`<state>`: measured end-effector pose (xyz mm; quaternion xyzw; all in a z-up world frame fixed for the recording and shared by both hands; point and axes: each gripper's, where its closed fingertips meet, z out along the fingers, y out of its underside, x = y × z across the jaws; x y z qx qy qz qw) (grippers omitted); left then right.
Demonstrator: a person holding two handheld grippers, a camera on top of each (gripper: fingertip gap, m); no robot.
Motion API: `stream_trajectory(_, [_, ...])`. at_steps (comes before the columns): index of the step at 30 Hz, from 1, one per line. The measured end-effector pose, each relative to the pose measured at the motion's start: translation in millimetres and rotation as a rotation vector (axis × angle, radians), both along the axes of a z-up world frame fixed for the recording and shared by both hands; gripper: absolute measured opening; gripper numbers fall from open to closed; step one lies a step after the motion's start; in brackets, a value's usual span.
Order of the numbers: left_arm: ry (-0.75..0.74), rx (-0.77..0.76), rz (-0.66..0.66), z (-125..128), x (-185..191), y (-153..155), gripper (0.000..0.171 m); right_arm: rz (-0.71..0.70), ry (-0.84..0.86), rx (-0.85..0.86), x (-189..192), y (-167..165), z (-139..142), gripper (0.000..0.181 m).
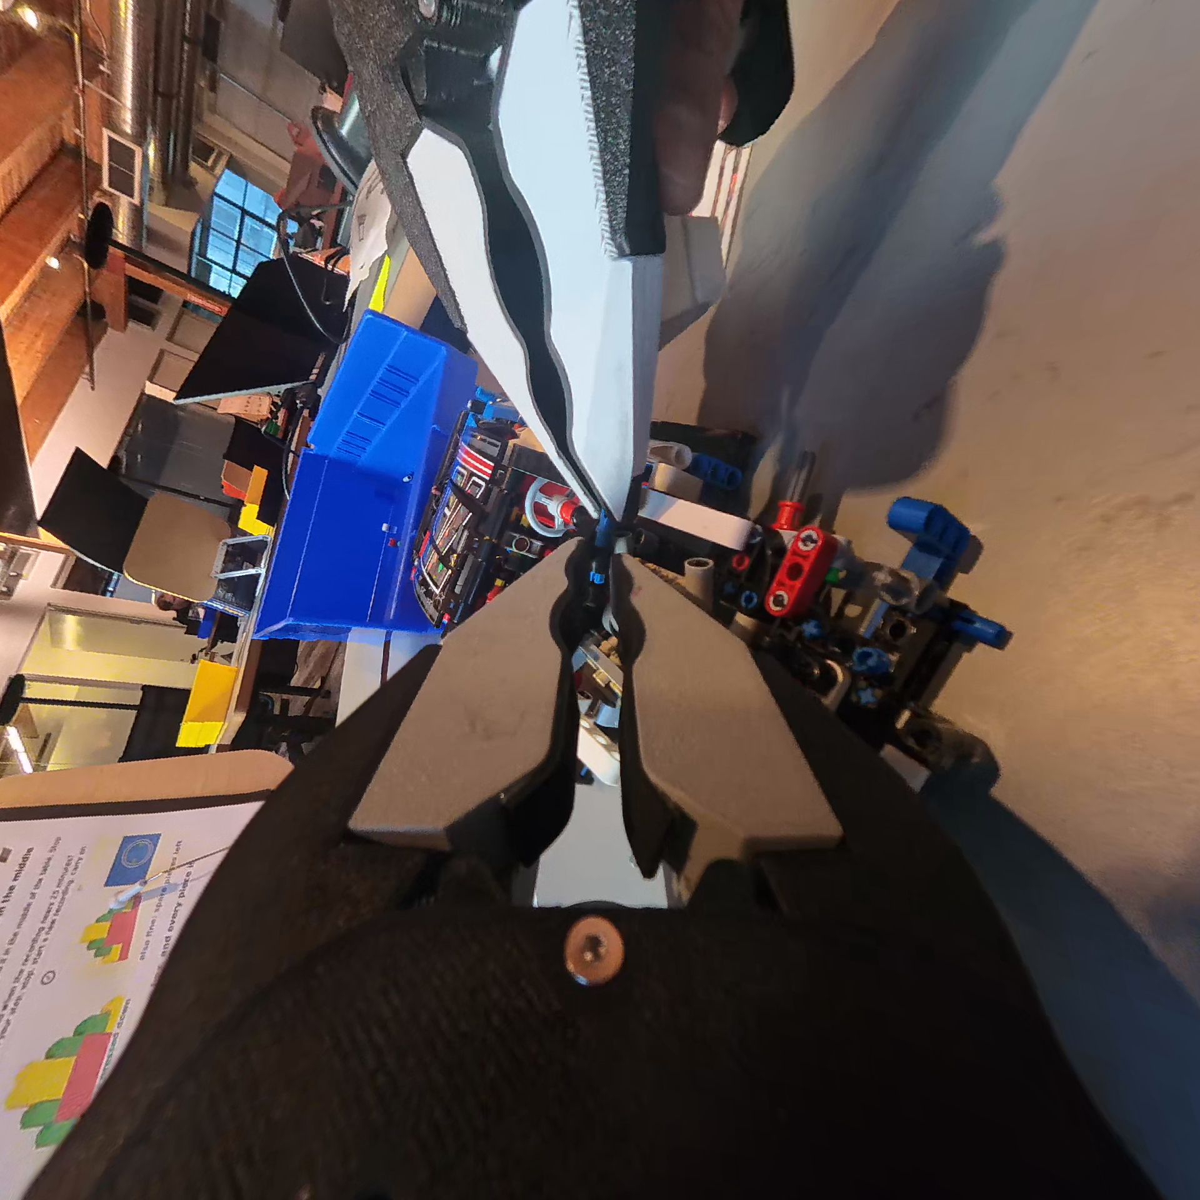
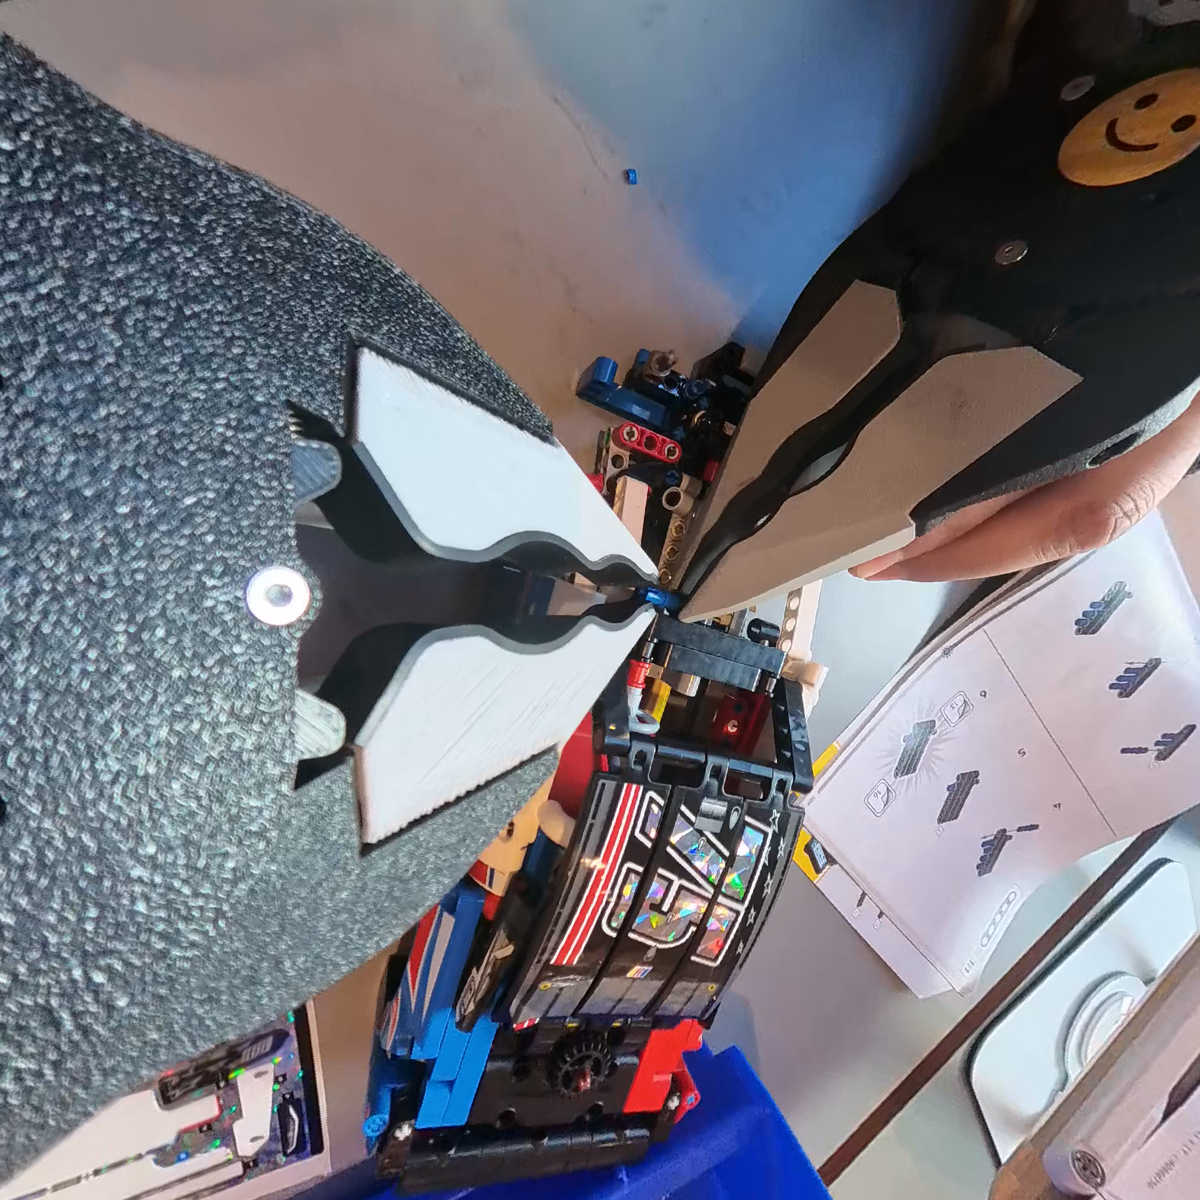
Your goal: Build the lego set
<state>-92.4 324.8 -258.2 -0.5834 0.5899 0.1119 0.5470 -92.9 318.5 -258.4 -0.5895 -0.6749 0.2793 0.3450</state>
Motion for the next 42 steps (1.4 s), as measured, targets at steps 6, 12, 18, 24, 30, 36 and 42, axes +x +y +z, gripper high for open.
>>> stream_trajectory(6, [-0.027, -0.015, 0.008, 0.4, -1.8, 0.9, 0.003, 0.009, -0.030, 0.004, -1.9, 1.4, 0.2, 0.004])
stream_trajectory(12, [-0.091, -0.037, -0.044, 6.1, 5.2, -7.7, 0.000, 0.088, -0.051, 0.042, 8.6, -2.1, 4.2, 0.005])
stream_trajectory(18, [-0.213, -0.258, -0.015, 17.2, -20.5, -7.5, 0.000, 0.096, -0.029, 0.056, 13.2, -2.3, 8.7, 0.000])
stream_trajectory(24, [-0.148, -0.294, -0.009, 8.2, -10.3, -7.9, 0.000, 0.089, -0.035, 0.060, 10.7, -3.5, 5.2, 0.000])
stream_trajectory(30, [-0.122, -0.287, -0.017, -2.5, -0.3, -7.4, 0.003, 0.069, -0.019, 0.035, 9.4, 0.1, 8.2, 0.000])
stream_trajectory(36, [-0.043, -0.126, -0.011, -2.5, 0.9, -2.9, 0.001, 0.068, -0.022, 0.013, 10.2, -0.2, 7.4, 0.000])
stream_trajectory(42, [-0.023, -0.088, -0.028, -4.3, 3.0, -5.2, 0.007, 0.079, -0.023, 0.000, 11.5, -1.2, 6.7, 0.000])
